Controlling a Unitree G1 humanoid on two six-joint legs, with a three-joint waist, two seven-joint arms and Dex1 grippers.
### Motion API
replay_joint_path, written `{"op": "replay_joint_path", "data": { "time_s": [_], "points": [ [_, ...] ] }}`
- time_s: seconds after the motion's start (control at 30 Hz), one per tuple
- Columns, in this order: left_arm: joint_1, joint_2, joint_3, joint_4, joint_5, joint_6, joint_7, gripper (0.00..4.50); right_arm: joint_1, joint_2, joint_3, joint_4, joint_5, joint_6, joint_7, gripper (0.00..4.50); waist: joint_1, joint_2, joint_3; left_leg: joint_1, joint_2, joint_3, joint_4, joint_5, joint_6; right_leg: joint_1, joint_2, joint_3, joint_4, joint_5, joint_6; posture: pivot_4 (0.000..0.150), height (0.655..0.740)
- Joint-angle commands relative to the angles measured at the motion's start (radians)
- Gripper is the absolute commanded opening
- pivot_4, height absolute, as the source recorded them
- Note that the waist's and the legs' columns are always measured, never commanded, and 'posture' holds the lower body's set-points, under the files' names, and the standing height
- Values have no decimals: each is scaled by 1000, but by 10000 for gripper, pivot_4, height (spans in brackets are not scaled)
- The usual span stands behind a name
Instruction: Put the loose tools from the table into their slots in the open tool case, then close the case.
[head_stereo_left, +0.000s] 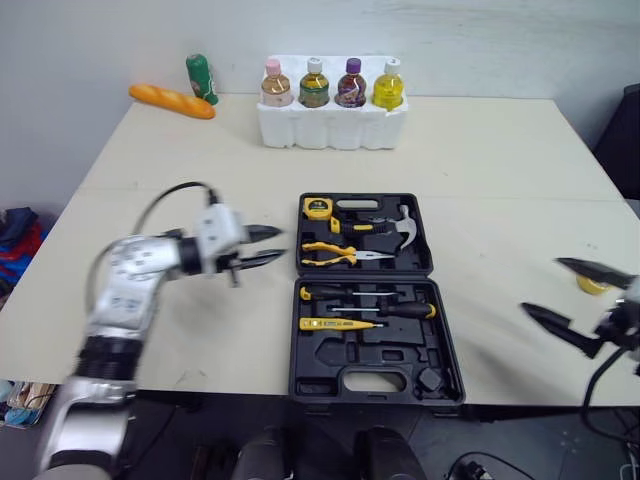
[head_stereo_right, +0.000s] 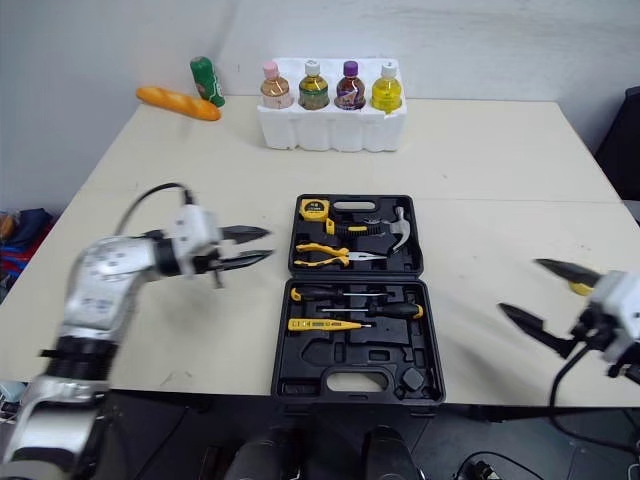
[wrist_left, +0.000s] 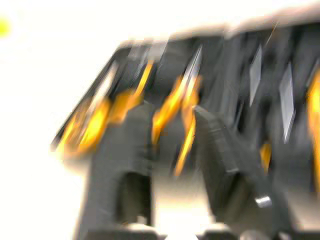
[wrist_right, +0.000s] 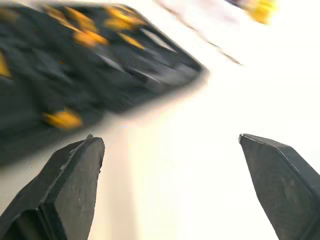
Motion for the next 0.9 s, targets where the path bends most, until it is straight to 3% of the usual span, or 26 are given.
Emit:
{"op": "replay_joint_path", "data": {
  "time_s": [0.03,0.1,0.23,0.4,0.53,0.67,0.8,0.9],
  "points": [
    [4,30,68,19,-23,-48,10,36373,-25,-13,-38,0,19,-21,-3,45000,0,-2,2,-1,0,0,0,-1,2,0,-1,1,0,1,1,1500,7400],
    [30,133,205,121,-27,-34,72,44753,-66,-46,-70,111,-31,-86,-30,45000,-1,-4,4,-1,-1,-2,1,-1,2,1,-3,2,0,2,3,1500,7400],
    [45,246,401,306,-56,-42,206,44753,-125,-102,-91,333,-144,-265,-92,45000,-9,-6,7,-2,0,-1,-3,-1,0,-3,-2,3,-1,1,1,1500,7400],
    [133,306,438,372,-17,-113,203,44753,-168,-163,-81,552,-212,-394,-139,45000,-3,-4,8,0,-3,4,-13,3,-7,-7,-3,1,-4,1,1,1500,7400],
    [134,323,463,423,-25,-129,245,44753,-200,-199,-66,659,-258,-447,-209,45000,-5,-11,12,-5,-2,6,-13,5,-8,-13,-2,0,-1,1,1,1500,7400],
    [151,418,545,602,-12,-122,387,44753,-259,-309,-72,883,-378,-476,-530,45000,-20,-13,14,-5,-2,9,-13,7,-8,-17,-4,1,2,1,1,1500,7400],
    [169,440,563,657,-11,-119,446,44753,-284,-336,-14,938,-422,-540,-619,45000,-39,-13,14,-2,-1,9,-16,7,-11,-17,-4,2,2,1,-1,1500,7400],
    [183,429,555,634,-22,-114,416,44753,-320,-310,35,926,-415,-554,-594,45000,-50,-13,14,-2,0,10,-17,8,-12,-17,-3,2,3,1,-1,1500,7400]
  ]
}}
